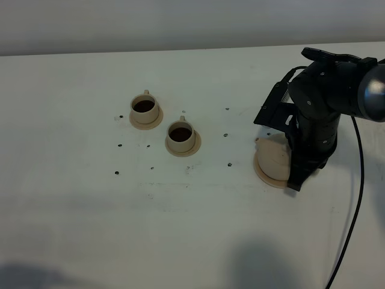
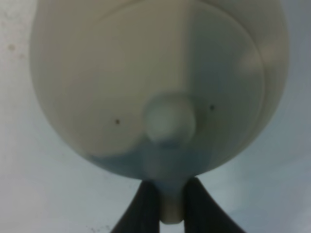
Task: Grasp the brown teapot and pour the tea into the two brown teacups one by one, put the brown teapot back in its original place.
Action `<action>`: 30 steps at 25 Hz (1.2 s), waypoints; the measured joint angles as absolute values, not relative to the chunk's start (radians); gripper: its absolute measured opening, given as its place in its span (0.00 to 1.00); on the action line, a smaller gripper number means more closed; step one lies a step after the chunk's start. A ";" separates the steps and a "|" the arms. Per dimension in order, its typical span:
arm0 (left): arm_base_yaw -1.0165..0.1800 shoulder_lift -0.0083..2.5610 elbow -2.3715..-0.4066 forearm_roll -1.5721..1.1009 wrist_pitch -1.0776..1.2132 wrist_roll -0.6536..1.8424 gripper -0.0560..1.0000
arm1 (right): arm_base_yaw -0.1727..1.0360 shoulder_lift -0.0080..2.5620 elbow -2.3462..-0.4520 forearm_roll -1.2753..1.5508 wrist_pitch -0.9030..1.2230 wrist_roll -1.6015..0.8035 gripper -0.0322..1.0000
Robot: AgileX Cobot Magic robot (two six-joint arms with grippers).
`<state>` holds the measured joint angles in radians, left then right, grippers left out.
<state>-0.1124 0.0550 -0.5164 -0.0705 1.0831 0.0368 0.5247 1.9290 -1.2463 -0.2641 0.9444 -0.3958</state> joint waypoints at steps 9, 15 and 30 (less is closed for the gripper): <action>-0.112 0.055 -0.516 -0.071 1.083 0.037 0.52 | 0.525 1.929 -1.246 -0.247 0.944 -0.397 0.28; -0.112 0.055 -0.516 -0.071 1.083 0.037 0.52 | 0.525 1.929 -1.246 -0.245 0.942 -0.393 0.39; -0.112 0.055 -0.516 -0.071 1.083 0.037 0.53 | 0.525 1.751 -1.247 -0.310 0.953 -0.318 0.39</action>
<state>-0.1124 0.0550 -0.5164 -0.0705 1.0831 0.0368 0.5247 1.7506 -1.2472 -0.3096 0.9530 -0.3184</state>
